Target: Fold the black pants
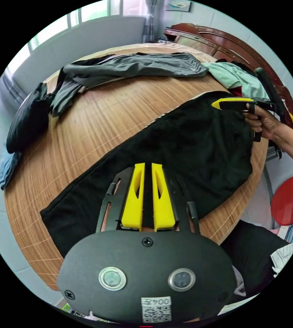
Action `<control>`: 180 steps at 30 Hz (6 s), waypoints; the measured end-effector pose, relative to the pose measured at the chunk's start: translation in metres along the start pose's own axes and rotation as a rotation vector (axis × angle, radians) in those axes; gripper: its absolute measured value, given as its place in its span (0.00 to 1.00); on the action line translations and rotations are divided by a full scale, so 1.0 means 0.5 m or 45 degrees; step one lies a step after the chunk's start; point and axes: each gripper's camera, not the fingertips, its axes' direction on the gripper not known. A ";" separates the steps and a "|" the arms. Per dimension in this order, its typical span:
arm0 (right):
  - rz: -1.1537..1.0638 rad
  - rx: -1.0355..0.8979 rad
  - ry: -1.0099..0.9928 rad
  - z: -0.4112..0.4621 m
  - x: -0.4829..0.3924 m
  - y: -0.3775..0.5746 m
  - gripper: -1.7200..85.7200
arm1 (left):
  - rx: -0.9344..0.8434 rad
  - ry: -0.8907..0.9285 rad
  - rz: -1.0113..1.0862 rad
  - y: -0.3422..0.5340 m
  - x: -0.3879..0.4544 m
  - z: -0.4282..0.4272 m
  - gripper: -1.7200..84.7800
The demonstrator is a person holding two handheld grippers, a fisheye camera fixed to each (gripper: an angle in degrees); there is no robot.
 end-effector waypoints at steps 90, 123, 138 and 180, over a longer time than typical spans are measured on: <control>-1.007 -0.872 0.324 1.122 -1.059 -0.003 0.14 | 0.248 0.053 -0.511 0.558 -0.331 -0.261 0.05; 0.081 -0.262 -0.462 0.202 0.066 -0.077 0.05 | 0.328 0.319 0.105 -0.035 0.499 -0.201 0.05; 0.008 -0.238 -0.282 0.030 0.228 -0.064 0.06 | 0.246 0.478 0.249 -0.166 0.655 -0.073 0.11; 0.019 -0.208 -0.047 0.065 0.056 0.263 0.07 | 0.040 0.171 0.612 -0.049 0.427 0.028 0.12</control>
